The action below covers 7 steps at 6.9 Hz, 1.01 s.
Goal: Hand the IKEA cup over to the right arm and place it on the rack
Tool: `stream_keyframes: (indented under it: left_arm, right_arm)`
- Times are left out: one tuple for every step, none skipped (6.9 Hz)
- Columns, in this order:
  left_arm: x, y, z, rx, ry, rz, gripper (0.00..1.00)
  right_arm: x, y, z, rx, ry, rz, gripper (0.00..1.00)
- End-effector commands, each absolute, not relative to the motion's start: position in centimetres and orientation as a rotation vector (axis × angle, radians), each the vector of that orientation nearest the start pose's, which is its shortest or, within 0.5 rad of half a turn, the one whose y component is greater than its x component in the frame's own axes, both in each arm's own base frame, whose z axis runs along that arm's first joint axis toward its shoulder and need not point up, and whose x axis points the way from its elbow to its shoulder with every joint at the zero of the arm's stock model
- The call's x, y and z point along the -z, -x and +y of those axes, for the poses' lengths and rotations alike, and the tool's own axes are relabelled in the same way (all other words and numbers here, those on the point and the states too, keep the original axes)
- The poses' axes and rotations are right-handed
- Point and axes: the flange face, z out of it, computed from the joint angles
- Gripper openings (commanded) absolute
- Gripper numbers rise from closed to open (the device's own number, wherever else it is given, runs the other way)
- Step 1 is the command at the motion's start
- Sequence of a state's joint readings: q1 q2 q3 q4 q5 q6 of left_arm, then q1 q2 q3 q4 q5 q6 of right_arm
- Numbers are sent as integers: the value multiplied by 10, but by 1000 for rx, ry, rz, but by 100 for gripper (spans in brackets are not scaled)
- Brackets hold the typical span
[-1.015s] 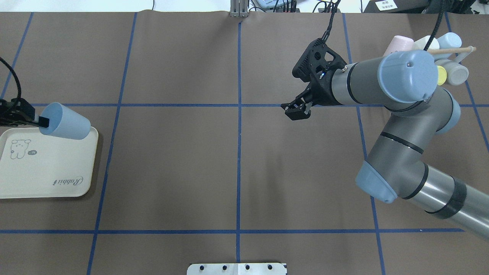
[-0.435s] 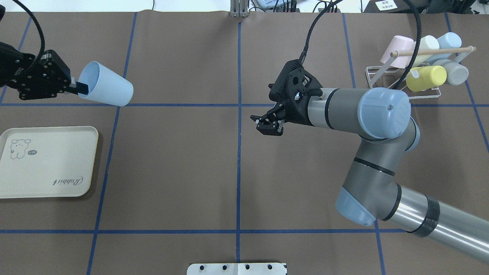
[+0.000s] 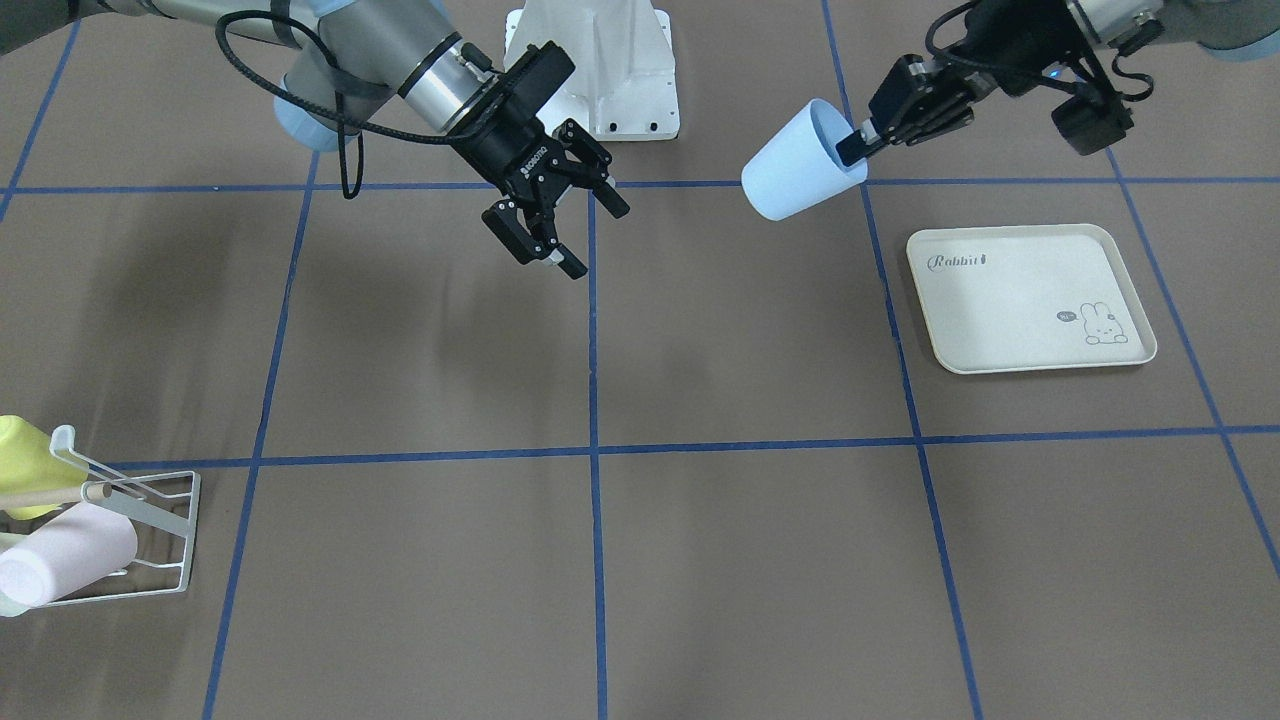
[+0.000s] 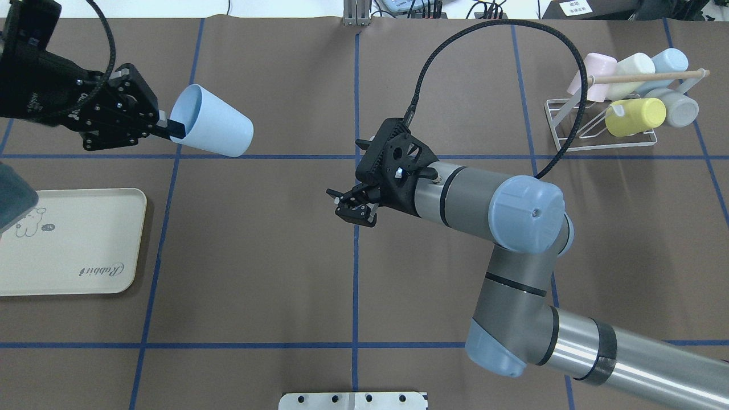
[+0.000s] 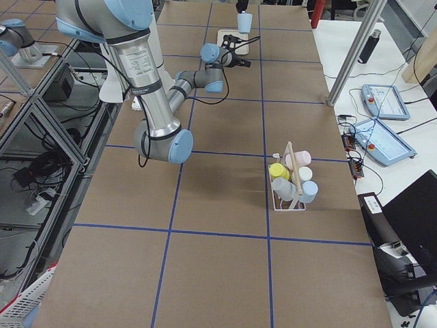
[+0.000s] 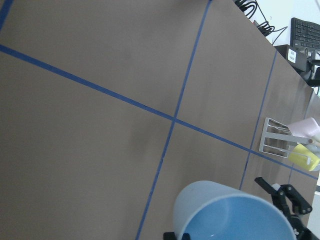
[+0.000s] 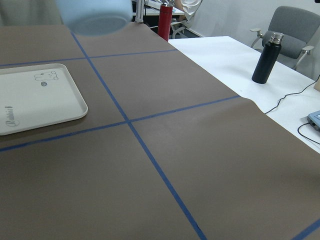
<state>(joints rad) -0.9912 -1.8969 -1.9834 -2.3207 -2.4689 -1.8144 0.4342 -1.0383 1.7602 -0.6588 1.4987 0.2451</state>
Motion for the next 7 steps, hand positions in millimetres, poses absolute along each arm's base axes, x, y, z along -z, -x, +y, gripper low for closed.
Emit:
stream_keyframes:
  left_arm:
    - [-198, -255, -439, 311, 181, 1525, 0]
    - [-197, -262, -437, 298, 187, 1525, 0]
    - [-192, -269, -434, 285, 196, 1529, 0]
    - [-190, -273, -432, 277, 200, 1529, 0]
    - [-189, -274, -432, 272, 198, 1530, 0]
    - [-190, -277, -431, 268, 203, 1527, 0]
    - [-190, -280, -429, 263, 208, 1526, 0]
  right_arm:
    - [-149, 500, -364, 603, -1346, -1034, 99]
    - [-138, 501, -363, 604, -1362, -1042, 99]
    - [-136, 501, -363, 606, -1367, -1041, 99]
    - [-134, 500, -363, 599, -1372, -1038, 99]
    - [-127, 503, -358, 585, -1385, -1039, 99]
    - [-126, 505, -356, 574, -1389, -1031, 99]
    - [-124, 505, -356, 575, -1395, -1027, 99]
